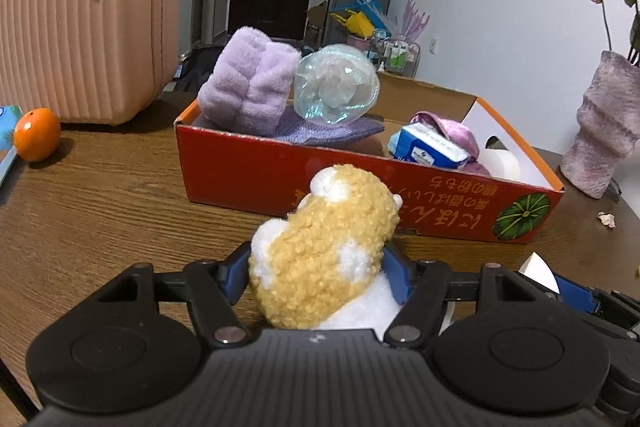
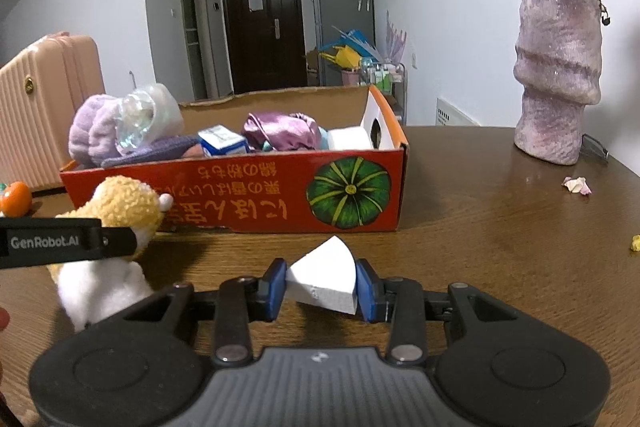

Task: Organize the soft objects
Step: 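Lift and carry the plush sheep and white wedge in both tools over the box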

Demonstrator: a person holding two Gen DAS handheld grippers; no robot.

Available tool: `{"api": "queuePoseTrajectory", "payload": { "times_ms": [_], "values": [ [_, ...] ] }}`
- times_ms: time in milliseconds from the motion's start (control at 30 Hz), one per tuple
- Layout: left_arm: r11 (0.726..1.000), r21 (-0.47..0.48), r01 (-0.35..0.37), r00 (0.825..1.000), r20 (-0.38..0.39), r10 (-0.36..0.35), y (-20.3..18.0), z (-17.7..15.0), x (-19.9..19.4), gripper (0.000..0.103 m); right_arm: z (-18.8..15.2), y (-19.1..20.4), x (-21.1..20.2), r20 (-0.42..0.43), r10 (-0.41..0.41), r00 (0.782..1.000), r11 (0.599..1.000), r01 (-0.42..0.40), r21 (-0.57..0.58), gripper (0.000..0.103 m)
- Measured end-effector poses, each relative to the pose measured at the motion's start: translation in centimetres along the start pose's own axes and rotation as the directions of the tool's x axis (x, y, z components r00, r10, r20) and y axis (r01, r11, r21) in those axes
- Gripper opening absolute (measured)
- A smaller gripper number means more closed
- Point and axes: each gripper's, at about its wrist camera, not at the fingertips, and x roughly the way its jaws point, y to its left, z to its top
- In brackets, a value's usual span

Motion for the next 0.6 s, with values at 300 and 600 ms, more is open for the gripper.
{"api": "queuePoseTrajectory", "payload": {
  "times_ms": [300, 600],
  "values": [
    [0.999, -0.001, 0.045, 0.996, 0.077, -0.045, 0.3, 0.3, -2.1, 0.067, 0.1, 0.3, -1.3, 0.074, 0.031, 0.997, 1.0, -0.03, -0.005, 0.036],
    [0.997, 0.007, 0.075, 0.983, 0.169, -0.076, -0.1, 0.9, -4.0, 0.067, 0.5, 0.2, -2.7, 0.171, 0.045, 0.984, 0.999, -0.047, 0.007, 0.036]
  ]
}}
